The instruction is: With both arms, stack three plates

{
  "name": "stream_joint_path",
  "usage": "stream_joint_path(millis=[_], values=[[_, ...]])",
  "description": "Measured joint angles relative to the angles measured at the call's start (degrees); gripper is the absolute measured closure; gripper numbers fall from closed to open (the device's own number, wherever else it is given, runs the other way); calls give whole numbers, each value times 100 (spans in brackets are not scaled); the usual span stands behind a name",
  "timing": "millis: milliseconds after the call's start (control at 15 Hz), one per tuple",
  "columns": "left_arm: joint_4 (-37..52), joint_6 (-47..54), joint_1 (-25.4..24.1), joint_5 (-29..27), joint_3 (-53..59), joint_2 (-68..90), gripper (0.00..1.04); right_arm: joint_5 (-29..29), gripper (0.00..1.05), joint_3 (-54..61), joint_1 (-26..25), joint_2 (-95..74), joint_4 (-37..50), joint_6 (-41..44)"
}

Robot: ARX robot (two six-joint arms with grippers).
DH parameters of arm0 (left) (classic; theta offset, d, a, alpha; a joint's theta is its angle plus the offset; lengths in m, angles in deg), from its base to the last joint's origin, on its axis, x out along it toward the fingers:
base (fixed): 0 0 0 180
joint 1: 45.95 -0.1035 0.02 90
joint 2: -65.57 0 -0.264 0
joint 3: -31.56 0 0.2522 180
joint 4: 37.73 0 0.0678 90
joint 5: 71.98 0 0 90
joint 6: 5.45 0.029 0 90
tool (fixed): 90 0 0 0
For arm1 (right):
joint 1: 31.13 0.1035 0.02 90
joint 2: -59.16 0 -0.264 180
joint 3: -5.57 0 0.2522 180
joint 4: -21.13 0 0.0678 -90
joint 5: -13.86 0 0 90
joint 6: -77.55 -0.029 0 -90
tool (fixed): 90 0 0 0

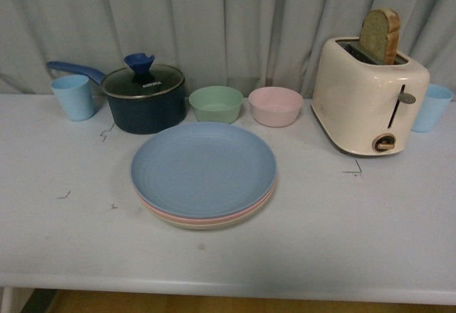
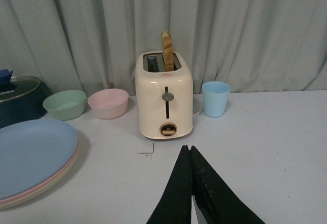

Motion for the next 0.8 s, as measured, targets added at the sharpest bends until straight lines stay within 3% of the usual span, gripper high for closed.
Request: stream_joint_path(millis=[800], values=[[-2, 0, 0, 0, 0, 0, 7, -2, 103, 0, 24, 2068, -1998, 0]])
